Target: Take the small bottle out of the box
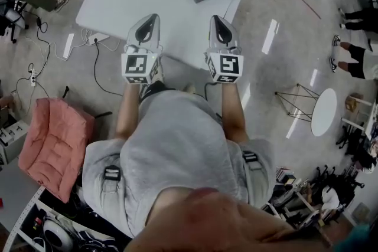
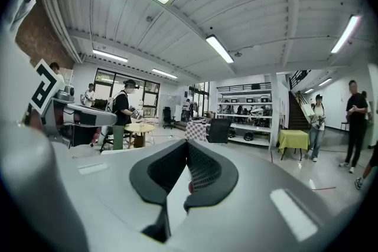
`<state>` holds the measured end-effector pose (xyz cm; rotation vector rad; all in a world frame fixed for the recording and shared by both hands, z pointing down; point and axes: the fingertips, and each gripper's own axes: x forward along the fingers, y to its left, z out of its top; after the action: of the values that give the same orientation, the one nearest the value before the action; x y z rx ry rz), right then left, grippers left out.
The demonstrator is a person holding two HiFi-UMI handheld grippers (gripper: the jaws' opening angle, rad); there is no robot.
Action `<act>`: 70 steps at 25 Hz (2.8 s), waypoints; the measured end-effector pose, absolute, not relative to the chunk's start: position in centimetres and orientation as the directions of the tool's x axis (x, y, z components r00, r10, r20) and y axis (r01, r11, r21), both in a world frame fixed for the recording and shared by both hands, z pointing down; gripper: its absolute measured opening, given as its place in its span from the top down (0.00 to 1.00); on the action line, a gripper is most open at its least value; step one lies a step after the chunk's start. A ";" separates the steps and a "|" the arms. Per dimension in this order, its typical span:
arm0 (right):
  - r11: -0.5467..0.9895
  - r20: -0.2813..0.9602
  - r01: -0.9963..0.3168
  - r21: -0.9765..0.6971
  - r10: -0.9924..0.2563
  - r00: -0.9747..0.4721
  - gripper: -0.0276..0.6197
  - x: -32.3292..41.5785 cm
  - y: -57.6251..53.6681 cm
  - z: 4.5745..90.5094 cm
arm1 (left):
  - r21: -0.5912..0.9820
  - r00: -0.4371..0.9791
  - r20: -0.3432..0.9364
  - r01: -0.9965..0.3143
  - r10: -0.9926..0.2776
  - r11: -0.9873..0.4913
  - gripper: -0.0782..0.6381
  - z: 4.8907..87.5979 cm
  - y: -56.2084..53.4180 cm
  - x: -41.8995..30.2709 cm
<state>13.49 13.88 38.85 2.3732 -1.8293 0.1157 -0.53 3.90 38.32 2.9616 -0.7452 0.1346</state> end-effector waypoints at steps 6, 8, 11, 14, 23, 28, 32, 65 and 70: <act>-0.297 0.172 -0.951 0.079 -0.936 0.307 0.95 12.9 10.5 39.3 | 0.078 0.903 0.112 -0.423 -0.414 -0.903 0.87 38.7 -0.2 -0.5; -0.316 0.176 -0.945 0.086 -0.929 0.326 0.95 12.7 9.6 39.2 | 0.085 0.912 0.111 -0.405 -0.396 -0.910 0.87 38.7 -1.3 -0.5; -0.344 0.180 -0.935 0.092 -0.917 0.355 0.95 12.7 8.4 39.0 | 0.094 0.923 0.112 -0.380 -0.369 -0.920 0.87 38.8 -3.0 -0.2; -0.374 0.184 -0.922 0.096 -0.904 0.386 0.95 12.7 7.2 39.3 | 0.102 0.933 0.115 -0.353 -0.342 -0.930 0.87 39.3 -4.6 0.0; -0.431 0.211 -0.895 0.115 -0.870 0.446 0.95 12.8 5.7 39.7 | 0.123 0.953 0.111 -0.296 -0.283 -0.947 0.87 40.1 -7.3 1.3; -0.442 0.230 -0.890 0.111 -0.860 0.456 0.95 14.6 5.2 40.2 | 0.139 0.959 0.117 -0.272 -0.257 -0.952 0.87 40.4 -7.7 3.2; -0.437 0.242 -0.894 0.095 -0.861 0.447 0.95 16.0 3.9 41.2 | 0.140 0.958 0.134 -0.270 -0.252 -0.953 0.87 41.5 -8.5 4.6; -0.353 0.459 -0.934 -0.051 -0.839 0.292 0.91 26.3 -1.0 54.7 | 0.166 0.880 0.359 -0.387 -0.310 -0.907 0.87 51.4 -11.5 13.3; -0.316 0.485 -0.947 -0.055 -0.838 0.251 0.77 26.0 -1.6 55.5 | 0.169 0.876 0.366 -0.393 -0.313 -0.904 0.87 51.4 -11.7 13.5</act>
<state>26.00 -1.64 55.50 2.2758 -1.6647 0.6389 13.49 -11.70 51.42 2.8090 -0.5363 0.4897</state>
